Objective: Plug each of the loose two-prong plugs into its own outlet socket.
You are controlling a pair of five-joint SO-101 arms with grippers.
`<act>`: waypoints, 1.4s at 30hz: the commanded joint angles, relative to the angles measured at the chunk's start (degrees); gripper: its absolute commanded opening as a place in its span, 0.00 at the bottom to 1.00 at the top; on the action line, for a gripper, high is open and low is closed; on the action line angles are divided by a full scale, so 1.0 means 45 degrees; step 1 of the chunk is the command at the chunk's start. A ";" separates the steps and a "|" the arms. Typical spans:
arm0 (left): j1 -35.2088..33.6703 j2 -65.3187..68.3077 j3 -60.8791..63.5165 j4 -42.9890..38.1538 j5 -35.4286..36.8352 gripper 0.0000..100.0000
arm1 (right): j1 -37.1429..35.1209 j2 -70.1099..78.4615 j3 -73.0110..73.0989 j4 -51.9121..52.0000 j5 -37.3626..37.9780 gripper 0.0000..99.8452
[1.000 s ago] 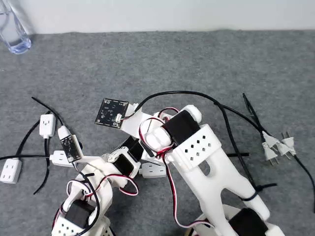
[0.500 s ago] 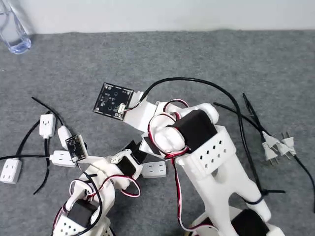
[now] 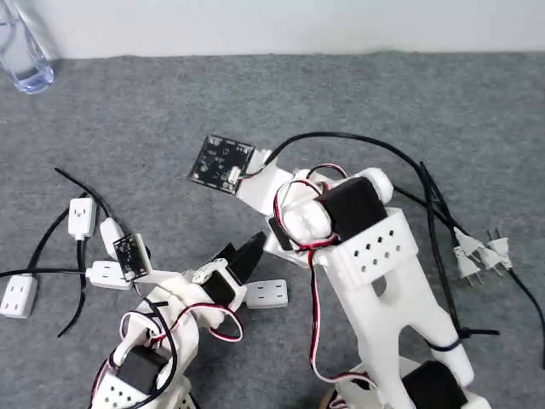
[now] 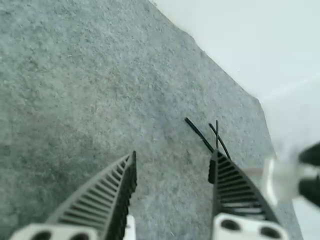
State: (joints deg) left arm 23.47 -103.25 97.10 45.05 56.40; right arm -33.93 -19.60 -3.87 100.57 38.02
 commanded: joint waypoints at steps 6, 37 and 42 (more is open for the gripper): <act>-0.5158 -0.0059 -0.0147 0.0567 0.0039 0.23 | 0.0147 -0.0107 0.1328 -0.0068 0.2657 0.01; -0.8049 -0.0039 -0.0147 0.2813 -0.1602 0.23 | -0.1377 -0.0127 0.7990 -0.5714 0.3888 0.01; -0.8029 -0.0039 -0.0147 0.2813 -0.1602 0.23 | -0.1866 -0.0127 0.8010 -0.5753 0.3888 0.01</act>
State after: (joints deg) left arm -12.40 -103.25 97.10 57.63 49.80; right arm -41.32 -19.60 32.53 75.60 56.22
